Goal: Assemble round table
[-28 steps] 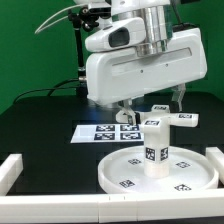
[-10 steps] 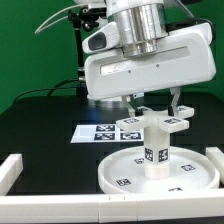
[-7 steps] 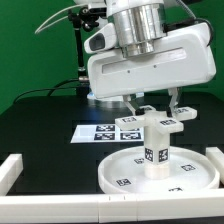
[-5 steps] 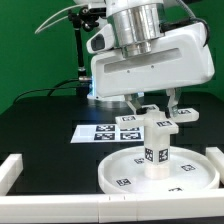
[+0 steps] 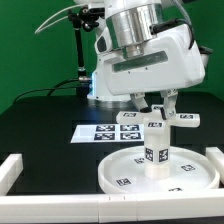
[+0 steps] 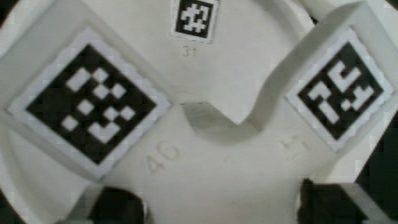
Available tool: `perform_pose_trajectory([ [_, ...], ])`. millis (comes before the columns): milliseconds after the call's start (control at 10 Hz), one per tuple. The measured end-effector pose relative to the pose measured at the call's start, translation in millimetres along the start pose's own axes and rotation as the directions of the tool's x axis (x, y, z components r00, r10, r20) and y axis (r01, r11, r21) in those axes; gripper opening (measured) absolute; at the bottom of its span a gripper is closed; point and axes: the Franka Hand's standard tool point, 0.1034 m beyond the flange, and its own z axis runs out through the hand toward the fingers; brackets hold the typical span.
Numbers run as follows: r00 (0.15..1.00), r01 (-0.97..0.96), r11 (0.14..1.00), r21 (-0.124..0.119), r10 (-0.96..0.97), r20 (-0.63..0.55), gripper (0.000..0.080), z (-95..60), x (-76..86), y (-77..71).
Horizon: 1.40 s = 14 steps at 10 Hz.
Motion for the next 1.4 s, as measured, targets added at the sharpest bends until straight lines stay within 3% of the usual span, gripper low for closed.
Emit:
perform_pose_trajectory([
  [400,0.957,-0.292,0.956,0.020,0.292,0.000,0.0434,-0.1,-1.1,-1.6],
  [900,0.882,-0.471,0.882,0.031,0.471,0.013,0.0434,-0.2,-0.9,-1.5],
  [1000,0.889,-0.458,0.889,0.030,0.457,0.013,0.0581,0.4,-1.6,-1.4],
  [1100,0.899,-0.438,0.899,0.026,0.437,0.018,0.0628,-1.1,-2.3,-1.9],
  [1200,0.913,-0.408,0.913,0.027,0.407,0.027,0.0628,-9.8,-2.7,-4.7],
  [1400,0.923,-0.383,0.922,0.055,0.381,0.045,0.0645,-28.4,-3.5,-12.9],
])
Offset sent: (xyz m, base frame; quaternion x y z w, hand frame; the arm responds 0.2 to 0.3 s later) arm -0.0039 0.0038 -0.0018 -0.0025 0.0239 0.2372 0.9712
